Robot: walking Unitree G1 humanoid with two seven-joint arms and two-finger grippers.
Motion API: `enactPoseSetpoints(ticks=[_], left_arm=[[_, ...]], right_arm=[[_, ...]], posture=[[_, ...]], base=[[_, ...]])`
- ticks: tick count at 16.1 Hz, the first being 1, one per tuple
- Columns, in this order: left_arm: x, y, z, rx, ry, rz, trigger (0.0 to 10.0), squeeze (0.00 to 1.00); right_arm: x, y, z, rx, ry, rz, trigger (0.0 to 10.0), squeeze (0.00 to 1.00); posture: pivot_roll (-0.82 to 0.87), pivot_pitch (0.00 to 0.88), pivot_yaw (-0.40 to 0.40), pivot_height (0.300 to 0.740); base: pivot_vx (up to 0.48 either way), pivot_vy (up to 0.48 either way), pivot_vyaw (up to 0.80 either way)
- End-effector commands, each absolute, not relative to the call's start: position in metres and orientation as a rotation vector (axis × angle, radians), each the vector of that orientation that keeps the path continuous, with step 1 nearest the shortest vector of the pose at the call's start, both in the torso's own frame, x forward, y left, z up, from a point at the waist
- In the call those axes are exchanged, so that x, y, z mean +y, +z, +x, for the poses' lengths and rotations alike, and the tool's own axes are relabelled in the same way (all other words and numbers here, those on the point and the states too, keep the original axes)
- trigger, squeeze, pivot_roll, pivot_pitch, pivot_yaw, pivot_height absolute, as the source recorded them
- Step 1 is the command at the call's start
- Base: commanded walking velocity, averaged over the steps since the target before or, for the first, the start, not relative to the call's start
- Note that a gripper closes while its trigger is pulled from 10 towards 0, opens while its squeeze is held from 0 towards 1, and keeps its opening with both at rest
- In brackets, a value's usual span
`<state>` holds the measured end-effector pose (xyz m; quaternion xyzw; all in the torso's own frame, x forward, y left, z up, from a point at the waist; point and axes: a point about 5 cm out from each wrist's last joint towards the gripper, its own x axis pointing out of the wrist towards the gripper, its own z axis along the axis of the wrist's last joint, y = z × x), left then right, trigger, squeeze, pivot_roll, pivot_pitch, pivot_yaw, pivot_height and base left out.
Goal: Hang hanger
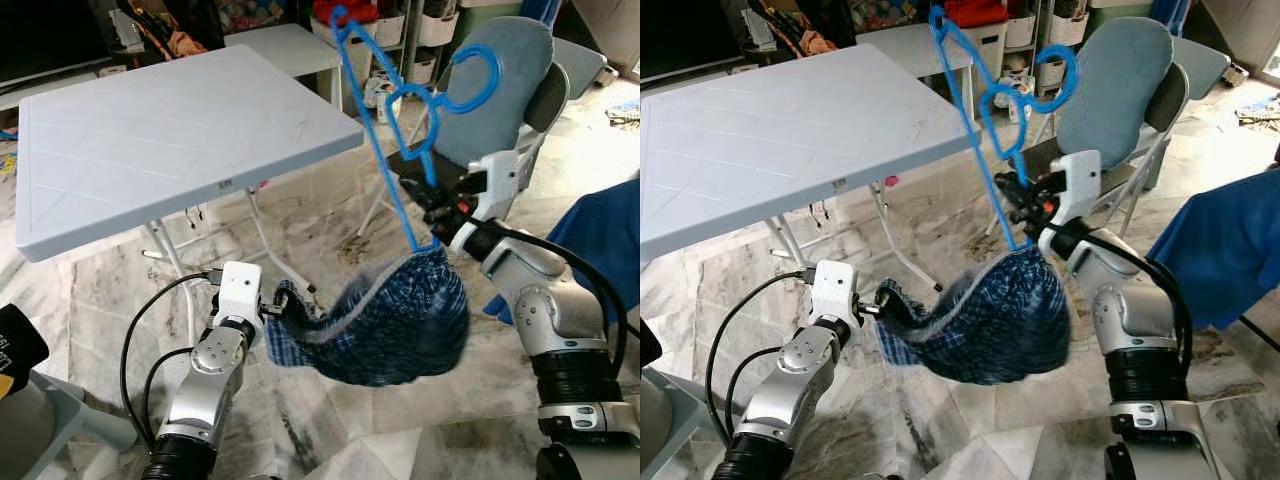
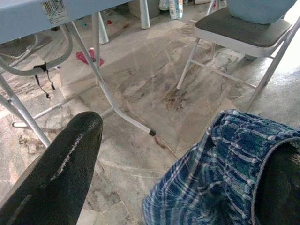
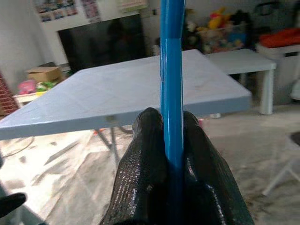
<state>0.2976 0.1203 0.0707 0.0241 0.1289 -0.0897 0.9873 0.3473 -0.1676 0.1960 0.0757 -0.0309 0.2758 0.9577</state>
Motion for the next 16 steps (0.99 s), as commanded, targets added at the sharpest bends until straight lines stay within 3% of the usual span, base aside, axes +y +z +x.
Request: enactPoseSetpoints(ticks=[1,5,6,7,16], left_arm=[[0.1253,0.0758,0.2988,0.240,-0.165,0.061,10.0,0.00],[0.1244,0.0779,0.2985,0.219,-0.166,0.036,10.0,0.00],[0.1232,0.0788,0.2980,0.207,-0.174,0.029,7.4,0.00],[0.1224,0.0799,0.2973,0.191,-0.183,0.019,0.0,0.00],[0.1240,0.0799,0.2962,0.172,-0.179,0.034,0.0,0.00]], right_arm=[[-0.1693,0.2060,0.3514,-0.098,0.520,0.158,10.0,0.00],[-0.1744,0.2049,0.3529,-0.090,0.460,0.133,10.0,0.00],[-0.1740,0.2044,0.3527,-0.089,0.459,0.128,10.0,0.00],[-0.1726,0.2037,0.3525,-0.087,0.461,0.119,10.0,0.00],[-0.1726,0.2076,0.3561,-0.097,0.447,0.121,10.0,0.00]], posture=[[-0.12,0.016,0.036,0.740],[-0.12,0.018,0.035,0.740],[-0.12,0.017,0.035,0.740],[-0.12,0.016,0.034,0.740],[-0.12,0.010,0.025,0.740]], base=[[0.000,0.000,0.00],[0.000,0.000,0.00],[0.000,0.000,0.00],[0.000,0.000,0.00],[0.000,0.000,0.00]])
